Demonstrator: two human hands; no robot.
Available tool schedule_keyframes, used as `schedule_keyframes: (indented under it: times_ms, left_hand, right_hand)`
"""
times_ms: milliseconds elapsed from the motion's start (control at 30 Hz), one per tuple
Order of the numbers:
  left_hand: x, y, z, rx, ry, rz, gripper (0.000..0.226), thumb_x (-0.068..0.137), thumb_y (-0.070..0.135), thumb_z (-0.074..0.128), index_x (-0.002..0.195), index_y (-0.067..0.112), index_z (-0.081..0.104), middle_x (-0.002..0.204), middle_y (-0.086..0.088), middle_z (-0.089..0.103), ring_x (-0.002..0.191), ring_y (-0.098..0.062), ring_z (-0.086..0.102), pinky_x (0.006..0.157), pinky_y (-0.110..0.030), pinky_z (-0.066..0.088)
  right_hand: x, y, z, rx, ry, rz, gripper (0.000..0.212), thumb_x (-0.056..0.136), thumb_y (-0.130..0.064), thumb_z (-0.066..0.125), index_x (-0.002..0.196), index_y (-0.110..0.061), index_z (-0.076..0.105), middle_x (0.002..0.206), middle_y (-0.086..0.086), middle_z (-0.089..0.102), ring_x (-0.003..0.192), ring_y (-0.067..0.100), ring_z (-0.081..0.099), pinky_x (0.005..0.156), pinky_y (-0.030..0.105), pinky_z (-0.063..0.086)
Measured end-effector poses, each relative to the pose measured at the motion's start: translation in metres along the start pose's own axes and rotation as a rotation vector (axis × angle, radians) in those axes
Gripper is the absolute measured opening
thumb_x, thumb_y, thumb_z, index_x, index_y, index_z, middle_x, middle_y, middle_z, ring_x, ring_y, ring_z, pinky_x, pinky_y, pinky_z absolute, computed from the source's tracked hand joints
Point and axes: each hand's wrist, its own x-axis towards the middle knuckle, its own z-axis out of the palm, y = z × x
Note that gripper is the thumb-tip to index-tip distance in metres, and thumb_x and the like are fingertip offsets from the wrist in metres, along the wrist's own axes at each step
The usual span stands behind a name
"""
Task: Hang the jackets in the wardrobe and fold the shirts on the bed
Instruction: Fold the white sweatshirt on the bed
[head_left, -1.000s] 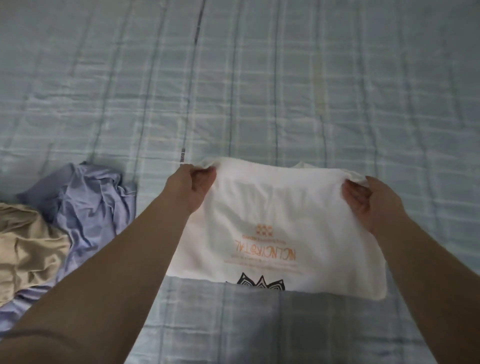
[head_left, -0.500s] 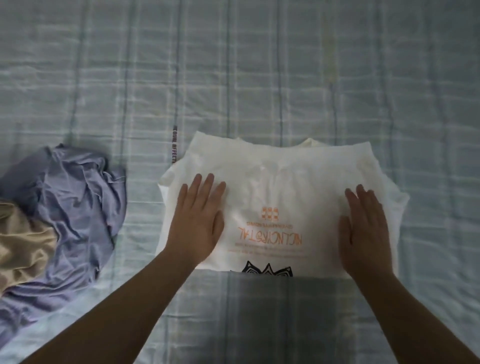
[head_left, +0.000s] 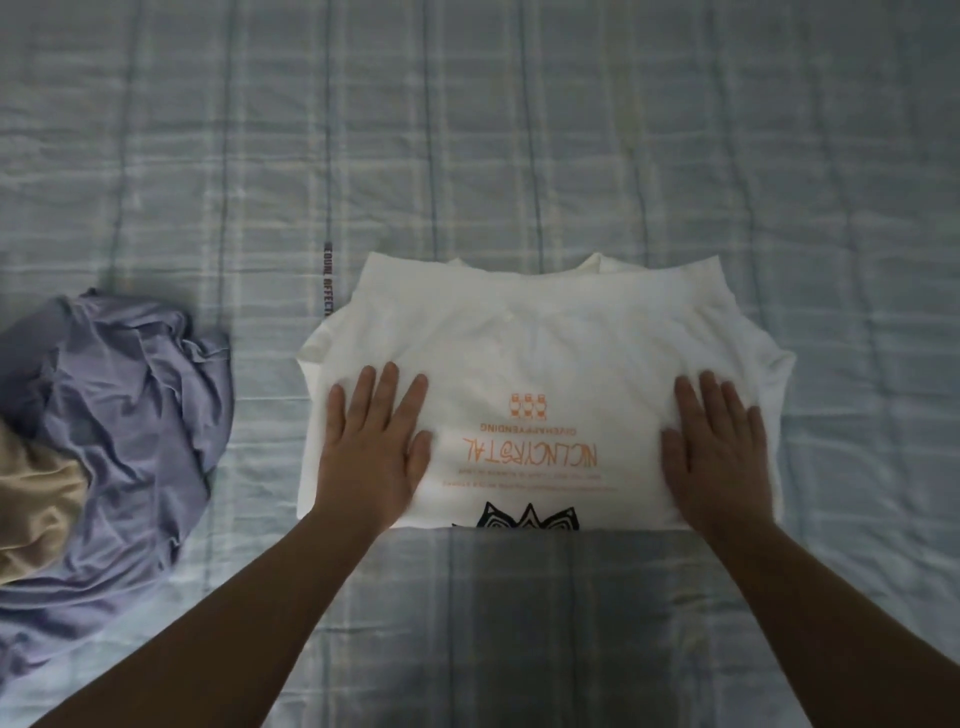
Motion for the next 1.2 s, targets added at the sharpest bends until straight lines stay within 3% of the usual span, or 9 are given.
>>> schedule_keyframes:
  times_ms: [100, 267, 367, 500, 633, 900, 967, 1100, 1200]
  left_hand:
    - [-0.003, 0.022, -0.019, -0.056, 0.035, -0.022, 0.06, 0.099, 0.039, 0.027, 0.155, 0.018, 0.027, 0.162, -0.012, 0.024, 0.153, -0.03, 0.007, 0.122, -0.057, 0.007]
    - [0.015, 0.105, -0.041, -0.208, 0.097, 0.168, 0.055, 0.089, 0.027, 0.037, 0.139, 0.008, 0.052, 0.142, -0.011, 0.053, 0.143, -0.032, 0.034, 0.118, -0.048, 0.028]
    - [0.038, 0.171, -0.044, -0.284, 0.112, 0.201, 0.052, 0.085, 0.025, 0.036, 0.128, 0.013, 0.061, 0.13, -0.006, 0.061, 0.131, -0.028, 0.046, 0.111, -0.042, 0.038]
    - [0.062, 0.258, -0.045, -0.411, 0.132, 0.187, 0.039, 0.087, 0.022, 0.041, 0.121, 0.015, 0.06, 0.111, -0.003, 0.062, 0.107, -0.024, 0.053, 0.088, -0.041, 0.051]
    - [0.093, 0.338, -0.044, -0.41, -0.016, -0.024, 0.031, 0.099, 0.038, 0.045, 0.123, 0.017, 0.047, 0.113, -0.002, 0.052, 0.104, -0.021, 0.054, 0.076, -0.038, 0.05]
    - [0.149, 0.408, -0.006, -0.148, -0.034, -0.161, 0.074, 0.085, 0.07, 0.053, 0.13, 0.013, 0.038, 0.119, -0.007, 0.042, 0.108, -0.023, 0.047, 0.068, -0.035, 0.042]
    - [0.15, 0.411, -0.003, -0.123, -0.046, -0.167, 0.076, 0.085, 0.067, 0.056, 0.134, 0.012, 0.036, 0.122, -0.008, 0.04, 0.11, -0.024, 0.046, 0.07, -0.037, 0.045]
    - [0.154, 0.41, -0.009, -0.135, -0.06, -0.15, 0.05, 0.091, 0.035, 0.06, 0.129, 0.015, 0.036, 0.12, -0.008, 0.042, 0.109, -0.027, 0.051, 0.066, -0.036, 0.039]
    - [0.155, 0.405, -0.02, -0.264, -0.087, -0.144, 0.052, 0.09, 0.017, 0.054, 0.138, 0.018, 0.033, 0.118, -0.01, 0.043, 0.106, -0.032, 0.056, 0.069, -0.038, 0.04]
  right_hand:
    - [-0.012, -0.003, -0.023, 0.227, 0.057, 0.031, 0.057, 0.097, -0.038, 0.032, 0.149, -0.017, 0.039, 0.158, 0.009, 0.032, 0.147, 0.027, 0.024, 0.121, 0.05, 0.019]
    - [-0.041, 0.007, -0.048, 0.423, 0.246, 0.253, 0.045, 0.092, -0.016, 0.05, 0.136, -0.007, 0.05, 0.139, 0.013, 0.053, 0.13, 0.03, 0.044, 0.113, 0.039, 0.031]
    - [-0.047, 0.028, -0.046, 0.517, 0.202, 0.512, 0.05, 0.088, -0.006, 0.062, 0.136, -0.004, 0.05, 0.135, 0.017, 0.053, 0.126, 0.034, 0.045, 0.109, 0.04, 0.032]
    - [-0.04, 0.057, -0.04, 0.638, 0.024, 0.694, 0.039, 0.089, -0.019, 0.061, 0.124, -0.003, 0.055, 0.118, 0.016, 0.06, 0.112, 0.036, 0.055, 0.097, 0.043, 0.044]
    - [-0.041, 0.072, -0.037, 0.695, -0.112, 0.665, 0.014, 0.089, -0.032, 0.06, 0.095, -0.023, 0.051, 0.089, -0.003, 0.056, 0.086, 0.023, 0.056, 0.076, 0.032, 0.041]
    - [-0.044, 0.083, -0.029, 0.701, -0.189, 0.563, 0.021, 0.084, -0.046, 0.057, 0.097, -0.032, 0.05, 0.095, -0.01, 0.058, 0.089, 0.016, 0.063, 0.078, 0.037, 0.053]
    - [-0.046, 0.08, -0.03, 0.685, -0.191, 0.54, 0.032, 0.08, -0.055, 0.052, 0.103, -0.032, 0.05, 0.097, -0.01, 0.058, 0.09, 0.017, 0.063, 0.077, 0.04, 0.055]
    - [-0.052, 0.072, -0.036, 0.715, -0.207, 0.548, 0.036, 0.085, -0.041, 0.062, 0.114, -0.024, 0.051, 0.109, 0.001, 0.061, 0.101, 0.026, 0.063, 0.079, 0.035, 0.05]
    - [-0.054, 0.068, -0.035, 0.833, -0.197, 0.587, 0.042, 0.075, -0.052, 0.057, 0.106, -0.024, 0.055, 0.1, -0.001, 0.066, 0.095, 0.026, 0.066, 0.078, 0.035, 0.052]
